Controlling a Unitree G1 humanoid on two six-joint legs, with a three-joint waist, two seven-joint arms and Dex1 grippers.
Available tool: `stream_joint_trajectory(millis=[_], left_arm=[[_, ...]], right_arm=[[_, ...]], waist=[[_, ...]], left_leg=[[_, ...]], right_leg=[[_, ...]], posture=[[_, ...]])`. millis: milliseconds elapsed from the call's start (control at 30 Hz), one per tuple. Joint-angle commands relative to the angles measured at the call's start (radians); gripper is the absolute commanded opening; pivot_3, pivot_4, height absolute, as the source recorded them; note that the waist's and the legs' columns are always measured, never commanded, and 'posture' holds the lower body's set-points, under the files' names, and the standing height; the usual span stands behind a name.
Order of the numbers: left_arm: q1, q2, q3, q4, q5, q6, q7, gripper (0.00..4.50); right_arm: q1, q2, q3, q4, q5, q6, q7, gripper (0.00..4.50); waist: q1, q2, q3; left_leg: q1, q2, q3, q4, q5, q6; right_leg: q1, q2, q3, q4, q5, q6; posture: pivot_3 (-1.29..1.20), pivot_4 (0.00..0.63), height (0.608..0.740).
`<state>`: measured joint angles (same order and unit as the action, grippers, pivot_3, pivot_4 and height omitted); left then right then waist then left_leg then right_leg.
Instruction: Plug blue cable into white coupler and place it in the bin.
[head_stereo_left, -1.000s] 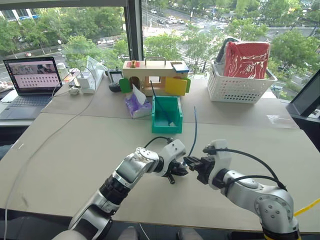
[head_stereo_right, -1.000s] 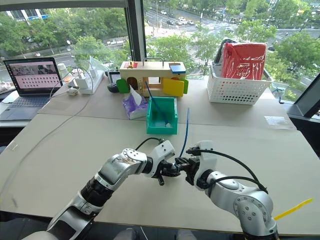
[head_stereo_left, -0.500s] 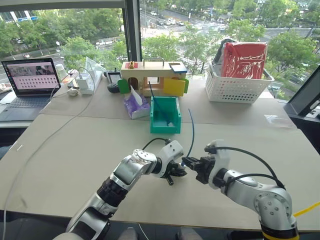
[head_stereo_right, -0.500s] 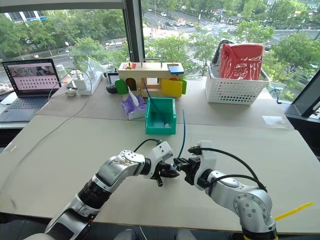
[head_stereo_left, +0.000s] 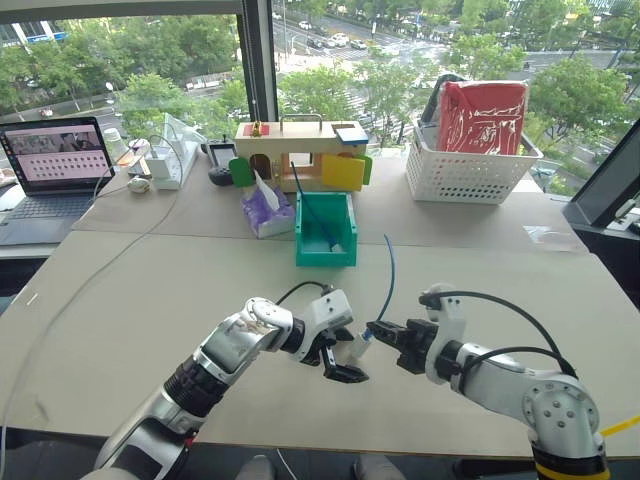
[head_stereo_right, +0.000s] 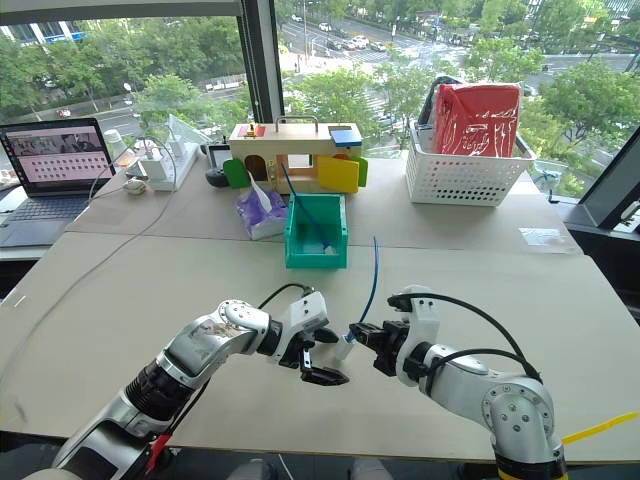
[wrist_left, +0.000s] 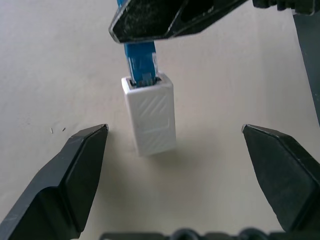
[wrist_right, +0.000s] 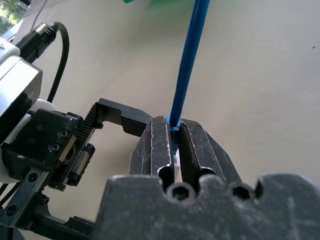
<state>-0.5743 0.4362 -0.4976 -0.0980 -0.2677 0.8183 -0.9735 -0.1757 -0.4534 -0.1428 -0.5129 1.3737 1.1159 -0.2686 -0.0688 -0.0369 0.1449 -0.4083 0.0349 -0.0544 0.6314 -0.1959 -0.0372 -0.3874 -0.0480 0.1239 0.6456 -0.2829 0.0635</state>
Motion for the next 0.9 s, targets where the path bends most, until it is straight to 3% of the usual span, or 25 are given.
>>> stream_joint_trajectory(millis=[33,200,333,433,533,700,800,867,900], left_arm=[[0.065,0.079,0.088,0.001,-0.032,0.012,-0.023,4.46],[0.109,0.171,0.210,-0.061,-0.156,0.092,-0.093,4.46],[0.143,0.307,0.279,-0.033,-0.133,0.048,-0.111,4.46],[0.129,0.290,0.372,0.012,-0.161,0.017,-0.065,4.46],[0.115,0.250,0.454,0.030,-0.166,-0.028,0.008,4.46],[0.129,0.171,0.565,0.010,-0.152,-0.086,0.171,4.46],[0.148,0.130,0.613,-0.026,-0.137,-0.070,0.291,4.46],[0.180,0.125,0.617,-0.068,-0.128,-0.096,0.310,4.50],[0.203,0.127,0.614,-0.093,-0.112,-0.122,0.323,4.50]], right_arm=[[-0.097,-0.086,-0.109,0.032,0.105,-0.040,0.010,0.00],[-0.247,-0.171,-0.159,0.132,0.188,-0.065,0.014,0.00],[-0.550,-0.200,-0.061,0.323,0.052,-0.054,0.158,0.00],[-0.730,-0.139,0.132,0.525,-0.219,-0.132,0.335,0.00],[-0.866,-0.051,0.241,0.768,-0.438,-0.270,0.490,0.00],[-1.041,0.071,0.317,1.152,-0.696,-0.485,0.701,0.00],[-1.112,0.128,0.331,1.357,-0.825,-0.619,0.775,0.00],[-1.143,0.148,0.320,1.430,-0.880,-0.669,0.818,0.92],[-1.158,0.154,0.302,1.448,-0.889,-0.673,0.841,1.02]], waist=[[-0.005,0.001,0.002],[-0.002,0.002,0.007],[-0.022,0.010,0.022],[-0.022,0.010,0.022],[-0.023,0.010,0.023],[0.000,0.010,0.024],[0.003,0.010,0.024],[0.005,0.010,0.024],[0.004,0.010,0.024]], left_leg=[[0.000,0.001,0.001,0.000,0.000,0.000],[0.001,0.006,0.000,-0.003,0.000,0.000],[-0.001,0.006,0.004,-0.002,0.000,0.000],[0.000,0.007,0.003,-0.004,0.001,0.001],[-0.002,0.008,0.002,-0.004,0.001,0.001],[-0.021,0.007,0.001,0.001,0.001,-0.001],[-0.029,0.004,0.002,0.000,0.004,-0.005],[-0.029,0.004,0.001,-0.001,0.004,-0.006],[-0.029,0.004,0.001,-0.001,0.004,-0.006]], right_leg=[[-0.001,0.001,0.001,0.000,0.001,-0.001],[-0.002,0.006,0.000,0.001,0.000,-0.004],[-0.006,0.006,0.003,0.001,0.002,-0.005],[-0.006,0.007,0.001,0.001,0.002,-0.005],[-0.008,0.008,0.000,0.001,0.001,-0.006],[-0.026,0.006,-0.001,0.004,0.008,-0.013],[-0.037,0.002,-0.002,0.018,0.009,-0.013],[-0.037,0.001,-0.004,0.018,0.009,-0.013],[-0.037,0.001,-0.004,0.017,0.009,-0.013]], posture=[[0.00,0.150,0.740],[0.00,0.150,0.740],[0.00,0.150,0.740],[0.00,0.150,0.740],[0.00,0.150,0.740],[0.00,0.150,0.740],[0.00,0.150,0.740],[0.00,0.150,0.740],[0.00,0.150,0.740]])
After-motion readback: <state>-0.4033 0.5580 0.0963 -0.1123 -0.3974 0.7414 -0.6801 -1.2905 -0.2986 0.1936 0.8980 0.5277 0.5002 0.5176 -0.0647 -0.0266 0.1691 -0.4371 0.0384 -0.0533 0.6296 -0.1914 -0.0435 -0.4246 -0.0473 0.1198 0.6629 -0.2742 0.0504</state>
